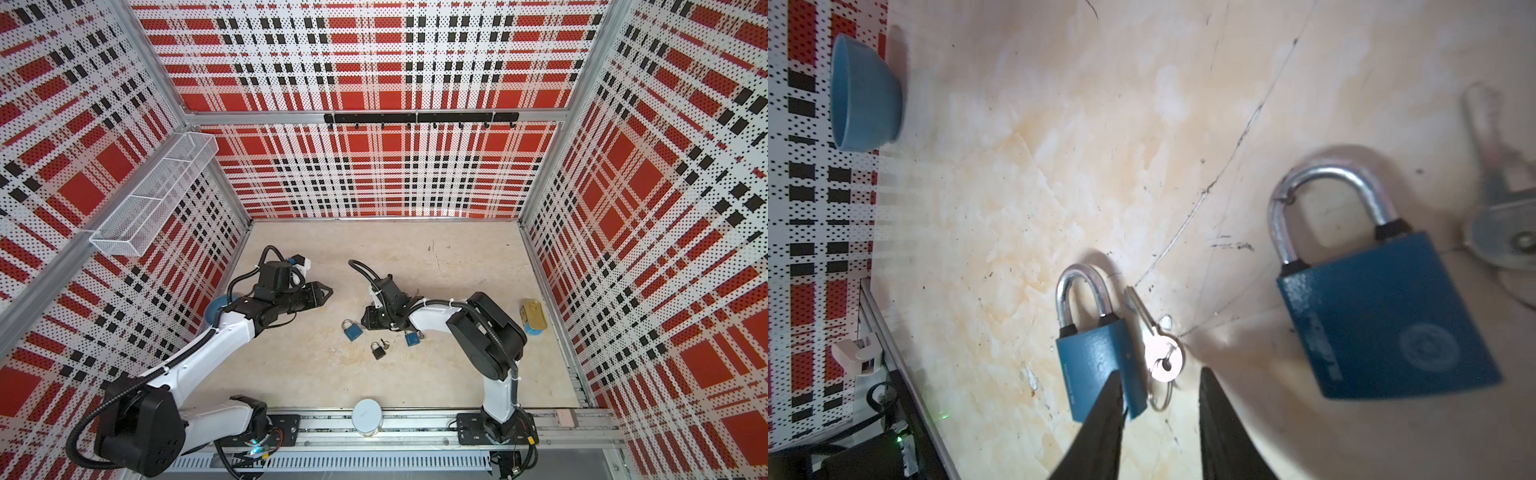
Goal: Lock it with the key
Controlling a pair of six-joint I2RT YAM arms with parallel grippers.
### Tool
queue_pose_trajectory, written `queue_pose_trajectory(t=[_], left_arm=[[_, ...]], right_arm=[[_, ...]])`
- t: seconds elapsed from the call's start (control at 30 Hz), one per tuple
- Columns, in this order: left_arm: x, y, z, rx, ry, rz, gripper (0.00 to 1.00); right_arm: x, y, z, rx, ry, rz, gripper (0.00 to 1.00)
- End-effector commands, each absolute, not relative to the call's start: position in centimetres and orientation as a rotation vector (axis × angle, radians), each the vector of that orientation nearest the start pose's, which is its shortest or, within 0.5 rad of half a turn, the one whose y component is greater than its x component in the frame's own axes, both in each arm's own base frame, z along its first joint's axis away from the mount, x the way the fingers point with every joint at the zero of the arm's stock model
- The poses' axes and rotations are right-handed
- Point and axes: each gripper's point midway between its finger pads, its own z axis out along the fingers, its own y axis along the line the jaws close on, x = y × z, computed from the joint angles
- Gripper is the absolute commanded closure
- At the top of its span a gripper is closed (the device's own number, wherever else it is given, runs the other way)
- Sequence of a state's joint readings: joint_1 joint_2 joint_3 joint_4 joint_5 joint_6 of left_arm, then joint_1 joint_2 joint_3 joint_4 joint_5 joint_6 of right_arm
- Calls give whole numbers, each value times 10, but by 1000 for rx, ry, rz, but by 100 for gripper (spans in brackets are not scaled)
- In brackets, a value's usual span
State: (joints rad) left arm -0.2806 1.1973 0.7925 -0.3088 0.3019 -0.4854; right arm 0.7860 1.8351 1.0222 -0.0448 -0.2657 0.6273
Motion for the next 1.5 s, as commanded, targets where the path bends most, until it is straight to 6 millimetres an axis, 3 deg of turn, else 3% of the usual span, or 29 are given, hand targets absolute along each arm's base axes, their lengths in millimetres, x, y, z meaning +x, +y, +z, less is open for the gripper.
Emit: queue_pose_trajectory(t=[0.0, 0.1, 0.2, 0.27, 0.33, 0.37, 0.47, 0.5, 0.57, 0.63, 0.73, 0.83, 0.93, 1.03, 1.17, 1.33, 1.47], left_arm=[[326, -130, 181, -117, 2279, -633, 61], [327, -113, 201, -145, 2190, -519, 59], [326, -110, 220, -125, 2117, -441, 53], [328, -107, 231, -109, 2090, -400, 52], [330, -104, 240, -98, 2075, -364, 52], [331, -102, 244, -93, 2066, -341, 52], [332, -99, 260, -74, 1991, -314, 49], [332, -99, 263, -71, 1964, -316, 42], [332, -94, 270, -90, 1922, -297, 9], [332, -89, 273, -88, 1901, -263, 5], [333, -76, 270, -104, 1886, -166, 3], [333, -56, 261, -144, 1864, -32, 0], [334, -40, 248, -130, 1865, 115, 0], [339, -35, 230, -69, 1869, 207, 0], [344, -23, 214, -97, 1860, 233, 1], [353, 5, 190, -165, 1856, 246, 0], [364, 7, 166, -142, 1848, 241, 0]], right_arm=[[300, 351, 95, -377, 2479, 848, 66], [304, 340, 128, -440, 2405, 771, 63], [310, 323, 163, -478, 2311, 688, 57], [316, 308, 185, -477, 2250, 673, 45], [324, 288, 202, -453, 2209, 653, 6], [328, 278, 208, -430, 2194, 650, 0], [340, 238, 226, -367, 2141, 596, 0], [344, 223, 232, -350, 2117, 541, 0], [351, 184, 242, -284, 2074, 416, 0], [356, 145, 246, -212, 2046, 313, 0], [357, 87, 245, -93, 2007, 146, 0], [356, 37, 228, 25, 1981, -11, 0], [357, 3, 209, 141, 1940, -83, 0], [365, -8, 185, 137, 1879, -147, 0], [378, -7, 156, 86, 1886, -189, 0], [386, -4, 144, 48, 1829, -189, 0], [390, 0, 138, 26, 1801, -174, 0]])
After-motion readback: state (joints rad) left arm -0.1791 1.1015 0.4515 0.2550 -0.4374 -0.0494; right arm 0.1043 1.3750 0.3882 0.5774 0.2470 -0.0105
